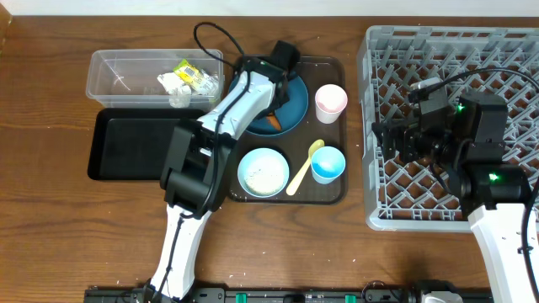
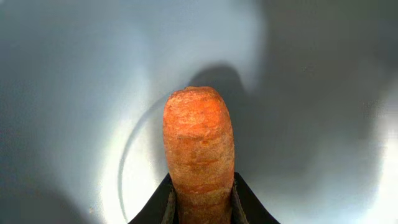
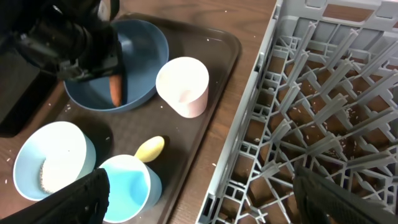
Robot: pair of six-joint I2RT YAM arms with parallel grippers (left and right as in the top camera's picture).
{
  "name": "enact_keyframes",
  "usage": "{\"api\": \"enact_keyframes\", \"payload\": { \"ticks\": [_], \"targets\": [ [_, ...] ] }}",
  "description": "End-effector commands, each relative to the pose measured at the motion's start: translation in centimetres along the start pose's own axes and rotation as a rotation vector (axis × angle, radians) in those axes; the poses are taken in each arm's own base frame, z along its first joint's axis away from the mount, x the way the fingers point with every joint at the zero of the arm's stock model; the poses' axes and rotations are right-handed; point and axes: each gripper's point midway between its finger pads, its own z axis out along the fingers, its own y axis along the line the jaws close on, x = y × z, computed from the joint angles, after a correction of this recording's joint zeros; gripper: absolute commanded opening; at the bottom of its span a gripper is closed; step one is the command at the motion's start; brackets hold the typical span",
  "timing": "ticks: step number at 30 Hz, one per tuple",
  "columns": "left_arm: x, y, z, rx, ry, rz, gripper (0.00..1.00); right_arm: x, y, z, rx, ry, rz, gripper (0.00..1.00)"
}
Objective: Sort waste into correct bins and load items into the dishwasher rack
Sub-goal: 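Reach the left gripper into the blue bowl and grasp the carrot, then carry the carrot left and release it onto the black tray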
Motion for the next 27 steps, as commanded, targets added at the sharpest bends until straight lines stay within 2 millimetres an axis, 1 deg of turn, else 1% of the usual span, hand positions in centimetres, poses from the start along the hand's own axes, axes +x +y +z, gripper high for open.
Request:
{"api": "enact_keyframes", "payload": {
  "ticks": [1, 4, 5, 7, 9, 11, 12, 13, 14, 15, 17, 19, 20, 22, 25, 27],
  "targets": [
    [-3.6, -2.6, -5.3, 0.137, -0.074, 0.077, 0.06, -0.6, 0.3, -0.2, -0.011, -0.015, 0.004, 0.93],
    [-4.8, -4.0, -9.7, 0.242, -0.103, 0.149, 0.06, -0.7, 0.3, -0.2, -0.011, -0.017, 0.003, 0.93],
    [-5.4, -4.0, -11.5, 0.27, -0.121, 0.15, 0.06, -0.7, 0.3, -0.2, -0.011, -0.017, 0.003, 0.93],
    [-6.6, -3.2, -14.5, 0.297, -0.157, 0.128, 0.06, -0.7, 0.3, -0.2, -0.011, -0.017, 0.003, 0.93],
    [-8.1, -1.5, -17.2, 0.308, -0.186, 0.096, 0.07, -0.7, 0.3, -0.2, -0.011, -0.017, 0.003, 0.93],
    [-9.6, 1.0, -19.3, 0.299, -0.206, 0.054, 0.06, -0.7, 0.3, -0.2, -0.011, -0.017, 0.004, 0.93],
    [-10.3, 2.5, -20.1, 0.287, -0.212, 0.031, 0.06, -0.7, 0.3, -0.2, -0.011, -0.017, 0.004, 0.93],
    [-11.1, 4.5, -20.6, 0.262, -0.214, -0.001, 0.06, -0.7, 0.3, -0.2, -0.011, -0.017, 0.004, 0.93],
    [-11.8, 6.3, -20.9, 0.231, -0.215, -0.028, 0.06, -0.7, 0.3, -0.2, -0.011, -0.017, 0.004, 0.92],
    [-12.5, 8.8, -21.0, 0.18, -0.214, -0.064, 0.06, -0.7, 0.3, -0.2, -0.011, -0.017, 0.004, 0.92],
    [-13.4, 13.3, -20.5, 0.083, -0.192, -0.141, 0.07, -0.7, 0.3, -0.2, -0.011, -0.017, 0.004, 0.92],
    [-13.4, 17.9, -19.6, -0.007, -0.132, -0.265, 0.06, -0.7, 0.3, -0.2, -0.011, -0.017, 0.005, 0.92],
    [-13.1, 20.2, -19.0, -0.053, -0.096, -0.343, 0.06, -0.7, 0.3, -0.2, -0.011, -0.017, 0.01, 0.93],
    [-12.3, 24.1, -17.8, -0.132, -0.04, -0.509, 0.06, -0.7, 0.3, -0.2, -0.011, -0.017, 0.015, 0.93],
    [-10.6, 28.3, -15.7, -0.23, 0.024, -0.725, 0.06, -0.7, 0.3, -0.2, -0.01, -0.018, 0.014, 0.93],
    [-9.3, 30.0, -14.2, -0.279, 0.056, -0.807, 0.06, -0.7, 0.3, -0.2, -0.01, -0.019, 0.014, 0.93]
  ]
}}
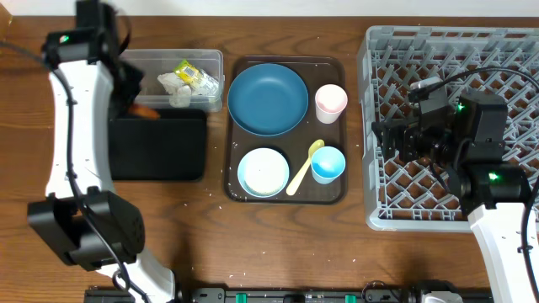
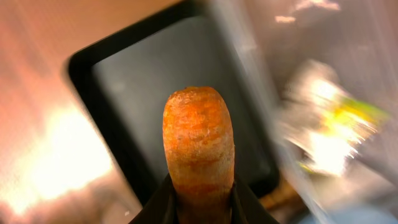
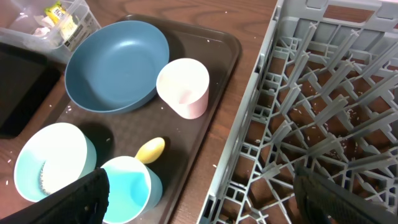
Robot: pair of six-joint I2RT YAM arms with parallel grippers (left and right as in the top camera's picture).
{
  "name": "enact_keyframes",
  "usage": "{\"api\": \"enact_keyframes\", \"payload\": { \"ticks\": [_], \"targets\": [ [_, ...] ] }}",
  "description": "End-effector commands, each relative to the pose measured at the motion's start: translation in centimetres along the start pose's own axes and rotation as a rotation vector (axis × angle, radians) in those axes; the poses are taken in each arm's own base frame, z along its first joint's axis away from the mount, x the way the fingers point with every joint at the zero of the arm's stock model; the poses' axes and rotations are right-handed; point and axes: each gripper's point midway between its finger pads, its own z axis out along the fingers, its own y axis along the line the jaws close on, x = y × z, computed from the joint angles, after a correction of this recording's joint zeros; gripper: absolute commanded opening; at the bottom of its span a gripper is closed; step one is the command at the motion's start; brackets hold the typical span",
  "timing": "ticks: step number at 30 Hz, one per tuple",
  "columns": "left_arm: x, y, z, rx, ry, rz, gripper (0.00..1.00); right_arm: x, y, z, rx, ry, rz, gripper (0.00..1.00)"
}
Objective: Sort waste into correct bins and load items into the dishwasher rack
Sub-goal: 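Carry the carrot left and release it onto the black tray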
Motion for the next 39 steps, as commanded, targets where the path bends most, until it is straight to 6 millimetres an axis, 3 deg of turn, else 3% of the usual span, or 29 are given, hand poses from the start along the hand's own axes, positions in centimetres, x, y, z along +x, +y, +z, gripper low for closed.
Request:
{"api": "enact_keyframes", "payload": {
  "ticks": [1, 9, 15, 18, 21, 24, 28, 32, 34, 36, 39],
  "targets": [
    [0.6, 2.8, 3.7, -0.107, 0.042, -0.201, 0.06, -0.7, 0.2, -0.2, -0.008, -0.017, 0.011, 0.93],
    [3.3, 4.5, 11.1, -0.131, 0.063, -0.242, 0.06, -0.7, 0.2, -0.2, -0.008, -0.016, 0.012, 0.93],
    [3.8, 6.3, 13.6, -0.173, 0.012, -0.247, 0.07, -0.6, 0.3, -0.2, -0.009, -0.015, 0.012, 0.92],
    [4.0, 6.4, 14.1, -0.169, 0.009, -0.254, 0.17, -0.6, 0.2, -0.2, -0.008, -0.016, 0.012, 0.92],
    [3.9, 6.3, 14.2, -0.163, 0.006, -0.255, 0.35, -0.6, 0.2, -0.2, -0.008, -0.015, 0.012, 0.92],
    [3.9, 6.3, 14.2, -0.163, 0.007, -0.249, 0.41, -0.6, 0.2, -0.2, -0.008, -0.015, 0.012, 0.92],
    [3.4, 5.8, 13.6, -0.141, -0.001, -0.193, 0.57, -0.6, 0.2, -0.2, -0.008, -0.016, 0.012, 0.92],
    [2.3, 5.0, 11.3, -0.078, -0.039, -0.198, 0.61, -0.7, 0.2, -0.2, -0.008, -0.017, 0.011, 0.93],
    [1.6, 4.5, 9.4, -0.028, -0.07, -0.186, 0.62, -0.7, 0.2, -0.2, -0.008, -0.017, 0.011, 0.92],
    [0.8, 3.6, 7.3, 0.046, -0.108, -0.126, 0.73, -0.7, 0.3, -0.2, -0.008, -0.016, 0.012, 0.9],
    [1.2, -0.2, 3.3, 0.27, -0.126, 0.185, 0.82, -0.9, 0.4, -0.2, -0.015, -0.025, 0.008, 0.9]
  ]
}}
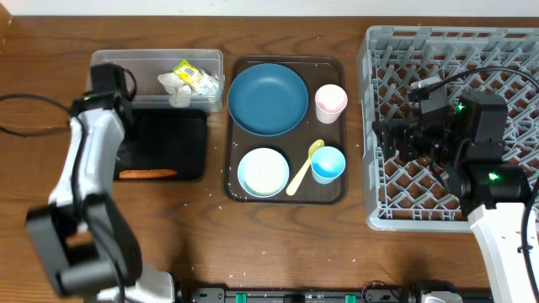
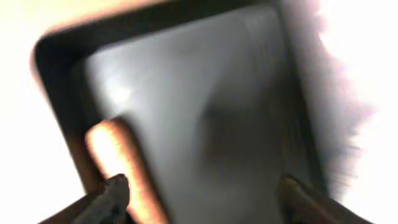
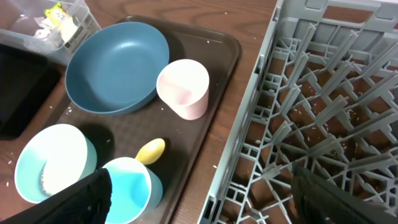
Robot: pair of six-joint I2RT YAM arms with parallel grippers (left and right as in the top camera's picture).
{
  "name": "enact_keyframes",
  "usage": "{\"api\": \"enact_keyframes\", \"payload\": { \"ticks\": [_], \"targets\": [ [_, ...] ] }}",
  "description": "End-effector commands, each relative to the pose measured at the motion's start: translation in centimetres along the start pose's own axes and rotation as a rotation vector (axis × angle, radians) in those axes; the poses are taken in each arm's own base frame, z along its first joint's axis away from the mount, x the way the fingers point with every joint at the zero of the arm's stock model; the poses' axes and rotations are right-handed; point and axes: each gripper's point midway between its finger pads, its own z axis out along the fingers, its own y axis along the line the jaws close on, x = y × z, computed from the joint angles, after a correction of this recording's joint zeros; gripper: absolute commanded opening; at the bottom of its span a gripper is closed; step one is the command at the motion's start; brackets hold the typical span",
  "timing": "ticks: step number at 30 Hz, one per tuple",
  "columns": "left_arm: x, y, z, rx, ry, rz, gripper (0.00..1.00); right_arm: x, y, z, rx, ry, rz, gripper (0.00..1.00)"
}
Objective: Sort waste into correct bins and load items into the dishwasher rack
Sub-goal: 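Carry the carrot left and release it onto the black tray, then reach the left gripper to the pink cup and grasp its rim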
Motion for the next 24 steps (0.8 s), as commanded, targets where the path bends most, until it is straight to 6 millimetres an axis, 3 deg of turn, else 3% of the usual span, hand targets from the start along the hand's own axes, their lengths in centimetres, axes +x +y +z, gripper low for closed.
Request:
{"api": "enact_keyframes", "payload": {
  "ticks": [1, 6, 8, 16, 24],
  "targets": [
    [0.5, -4.7, -5.6, 0.274, -0.009, 0.358, 0.83, -1.0, 0.5, -0.2, -0.023, -0.029, 0.003, 0.91],
    [4.4, -7.2, -11.3, 0.473, -0.014, 0.627, 0.89, -2.1, 1.7, -0.4, -0.095, -0.077, -0.017, 0.96],
    [6.3, -7.6, -12.4, 0.499, -0.009, 0.71, 0.89, -2.2, 2.0, -0.4, -0.112, -0.083, -0.02, 0.97],
    [16.6, -9.3, -14.7, 0.579, 0.093, 0.998, 0.91, -2.3, 3.1, -0.6, -0.174, -0.088, -0.022, 0.99],
    [21.7, -11.6, -16.6, 0.554, 0.189, 1.165, 0.91, -2.5, 3.2, -0.6, -0.184, -0.095, -0.026, 0.99]
  ]
}}
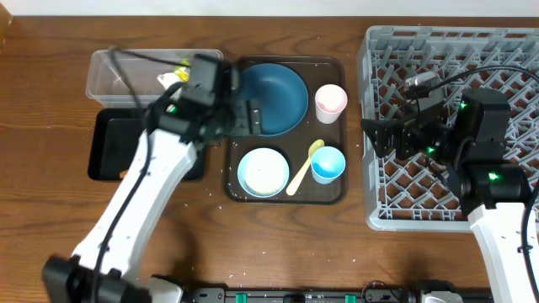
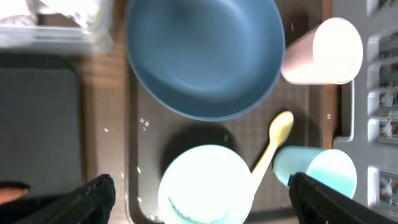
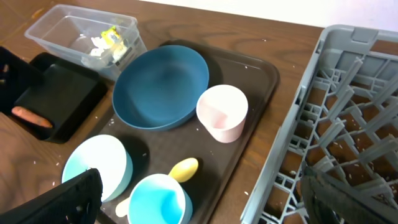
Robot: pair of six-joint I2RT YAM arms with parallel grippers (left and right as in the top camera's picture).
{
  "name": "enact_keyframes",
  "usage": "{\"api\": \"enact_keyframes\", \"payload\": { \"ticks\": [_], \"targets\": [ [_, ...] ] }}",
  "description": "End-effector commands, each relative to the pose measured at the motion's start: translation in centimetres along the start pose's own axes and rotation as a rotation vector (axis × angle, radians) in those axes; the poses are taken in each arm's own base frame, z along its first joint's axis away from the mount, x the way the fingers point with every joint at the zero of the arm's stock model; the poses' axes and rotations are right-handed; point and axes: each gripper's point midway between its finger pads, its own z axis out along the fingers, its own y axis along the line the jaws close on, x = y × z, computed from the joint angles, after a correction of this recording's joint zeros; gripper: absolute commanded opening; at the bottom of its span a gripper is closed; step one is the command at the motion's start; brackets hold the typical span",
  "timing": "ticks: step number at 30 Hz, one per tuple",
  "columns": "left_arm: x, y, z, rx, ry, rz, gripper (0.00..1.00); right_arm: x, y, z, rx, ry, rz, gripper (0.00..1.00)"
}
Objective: Sort waste into correct bins and load items into the dishwasher rack
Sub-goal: 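Reach the left gripper to the pink cup and grasp its rim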
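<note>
A brown tray (image 1: 337, 189) holds a dark blue bowl (image 1: 274, 97), a pink cup (image 1: 330, 103), a pale blue bowl (image 1: 263, 172), a yellow spoon (image 1: 305, 167) and a blue cup (image 1: 328, 164). My left gripper (image 1: 246, 118) hovers open over the tray's left side, nothing between its fingers (image 2: 93, 194). My right gripper (image 1: 375, 135) stands open at the left edge of the grey dishwasher rack (image 1: 505, 34), empty. A carrot (image 3: 28, 116) lies in the black bin (image 1: 109, 135). The same bowls show in the left wrist view: dark blue bowl (image 2: 205, 56), pale bowl (image 2: 205, 183).
A clear bin (image 1: 118, 71) with wrappers and crumpled waste (image 1: 173, 77) stands behind the black bin at the table's far left. The rack fills the right side. Crumbs dot the brown table (image 1: 278, 244).
My left gripper was over the black bin beside the dropped carrot; now it is open over the tray's left side. My right gripper has shifted slightly left, towards the tray.
My left gripper was shut on the carrot in the dark blue bowl. Then it held the carrot above the black bin. Then the carrot lay in that bin with the gripper open over it. Now the gripper is over the tray, empty.
</note>
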Motion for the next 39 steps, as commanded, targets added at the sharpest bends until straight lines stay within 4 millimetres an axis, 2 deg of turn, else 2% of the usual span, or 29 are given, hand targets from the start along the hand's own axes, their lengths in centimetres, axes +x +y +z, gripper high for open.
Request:
{"api": "enact_keyframes", "payload": {
  "ticks": [1, 7, 13, 17, 23, 30, 36, 39],
  "targets": [
    [-1.8, -2.3, -0.3, 0.013, 0.009, 0.09, 0.92, -0.7, 0.6, -0.2, -0.025, -0.018, -0.007, 0.99],
    [-2.8, -4.6, 2.0, 0.003, 0.091, 0.176, 0.91, -0.7, 0.5, -0.2, -0.019, -0.017, -0.006, 0.99],
    [-4.8, -6.4, 6.7, 0.031, 0.055, 0.197, 0.92, -0.8, 0.5, -0.2, -0.019, -0.02, -0.007, 0.99],
    [-5.9, -8.5, 9.7, 0.114, 0.02, 0.211, 0.92, -0.7, 0.5, -0.2, -0.019, -0.019, 0.003, 0.99],
    [-5.9, -11.2, 12.9, 0.166, -0.01, 0.271, 0.92, -0.7, 0.5, -0.2, -0.02, -0.017, 0.017, 0.99],
    [-4.5, -13.3, 14.5, 0.184, -0.004, 0.358, 0.92, -0.2, 0.5, -0.2, -0.021, 0.001, 0.027, 0.99],
    [-4.4, -13.1, 14.8, 0.14, -0.015, 0.367, 0.88, 0.1, 0.5, -0.2, -0.022, 0.014, 0.034, 0.99],
    [-4.0, -12.9, 15.7, 0.135, 0.0, 0.367, 0.87, 0.2, 0.6, -0.2, -0.022, 0.019, 0.037, 0.99]
  ]
}}
